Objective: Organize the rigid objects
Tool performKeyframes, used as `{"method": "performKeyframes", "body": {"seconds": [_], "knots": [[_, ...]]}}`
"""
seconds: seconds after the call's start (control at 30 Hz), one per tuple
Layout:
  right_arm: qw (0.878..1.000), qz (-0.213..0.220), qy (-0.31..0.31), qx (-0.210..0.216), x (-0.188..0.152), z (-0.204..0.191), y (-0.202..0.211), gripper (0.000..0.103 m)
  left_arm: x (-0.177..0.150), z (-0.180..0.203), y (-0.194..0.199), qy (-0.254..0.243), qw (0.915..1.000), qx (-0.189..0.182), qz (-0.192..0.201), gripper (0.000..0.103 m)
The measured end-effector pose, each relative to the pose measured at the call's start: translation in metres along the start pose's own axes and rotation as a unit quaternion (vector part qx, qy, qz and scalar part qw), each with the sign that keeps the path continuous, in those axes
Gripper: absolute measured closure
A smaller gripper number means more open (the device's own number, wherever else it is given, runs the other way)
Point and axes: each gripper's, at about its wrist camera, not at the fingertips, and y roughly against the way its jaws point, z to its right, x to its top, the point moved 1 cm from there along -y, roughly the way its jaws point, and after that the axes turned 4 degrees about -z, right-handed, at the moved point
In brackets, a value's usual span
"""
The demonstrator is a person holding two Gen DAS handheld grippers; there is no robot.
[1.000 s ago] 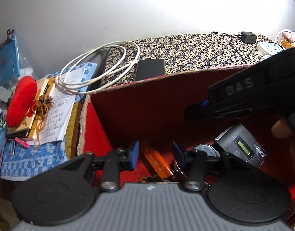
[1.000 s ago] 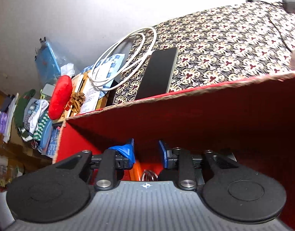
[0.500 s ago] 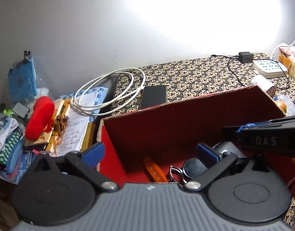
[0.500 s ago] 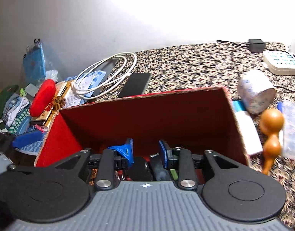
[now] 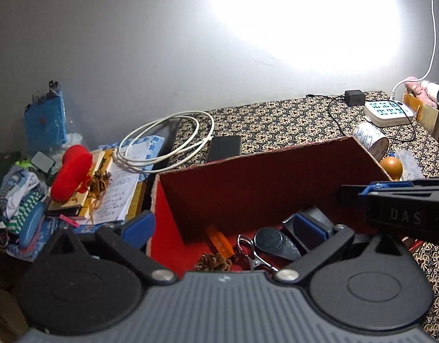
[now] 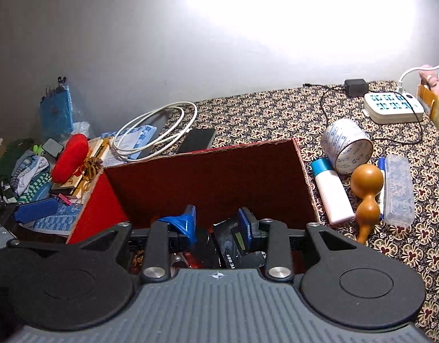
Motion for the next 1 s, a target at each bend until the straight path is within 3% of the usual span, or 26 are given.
{"method": "performKeyframes", "body": {"seconds": [0.3, 0.5, 1.0], "knots": [[1.000, -0.011, 0.013, 0.026, -0.014, 0.003, 0.025, 0.086, -0.024, 0.002, 0.032, 0.049, 0.9982, 0.036, -0.007, 0.000], [0.999, -0.026, 0.023, 0.033, -0.030, 0.017, 0.042, 0.085, -0.042, 0.024, 0.050, 0.070, 0.9959, 0.053, -0.023, 0.000], [0.995, -0.082, 0.048, 0.031, -0.073, 0.047, 0.053, 0.082, -0.085, 0.068, 0.046, 0.099, 0.9836, 0.079, -0.129, 0.000]]}}
